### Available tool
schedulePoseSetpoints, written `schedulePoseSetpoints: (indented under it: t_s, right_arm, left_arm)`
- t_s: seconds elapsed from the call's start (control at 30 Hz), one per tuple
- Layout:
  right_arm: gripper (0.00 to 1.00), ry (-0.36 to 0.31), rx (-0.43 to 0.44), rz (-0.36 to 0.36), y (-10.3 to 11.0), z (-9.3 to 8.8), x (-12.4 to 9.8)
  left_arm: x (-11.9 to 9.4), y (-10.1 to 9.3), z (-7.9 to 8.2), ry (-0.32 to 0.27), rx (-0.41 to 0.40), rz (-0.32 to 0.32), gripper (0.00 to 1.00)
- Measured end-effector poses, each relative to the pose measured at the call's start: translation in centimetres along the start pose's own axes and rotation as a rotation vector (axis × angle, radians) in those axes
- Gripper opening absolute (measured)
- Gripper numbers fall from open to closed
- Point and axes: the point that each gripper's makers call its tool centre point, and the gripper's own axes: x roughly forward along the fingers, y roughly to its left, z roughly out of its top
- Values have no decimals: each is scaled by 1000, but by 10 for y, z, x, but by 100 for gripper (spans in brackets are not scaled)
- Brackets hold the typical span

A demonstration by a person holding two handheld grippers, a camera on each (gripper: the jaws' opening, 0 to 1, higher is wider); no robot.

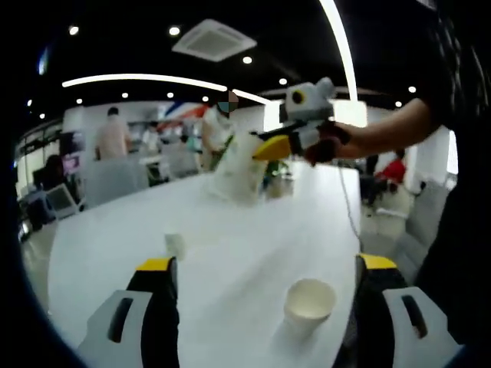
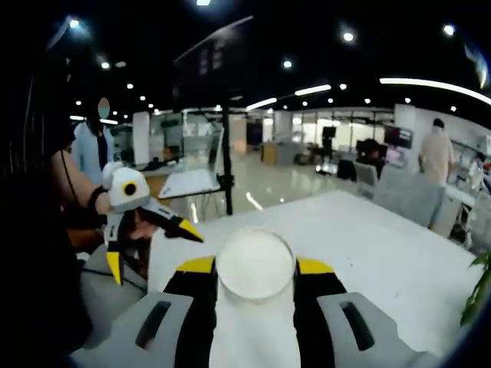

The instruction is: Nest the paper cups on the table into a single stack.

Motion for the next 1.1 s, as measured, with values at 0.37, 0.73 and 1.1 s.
schedulePoseSetpoints:
  t_s: [0.37,0.73,1.1]
  right_arm:
    - [35,-73,95,-10,16,2,-12]
    - [35,-136,196,8,31,-1,-11]
    - [35,-157,216,38,42,1,-6]
  left_arm:
    - [2,-10,10,-15,-5,-25,92]
    - [10,-22,20,-37,-27,-71,90]
    - [13,-28,30,-63,-58,-104,86]
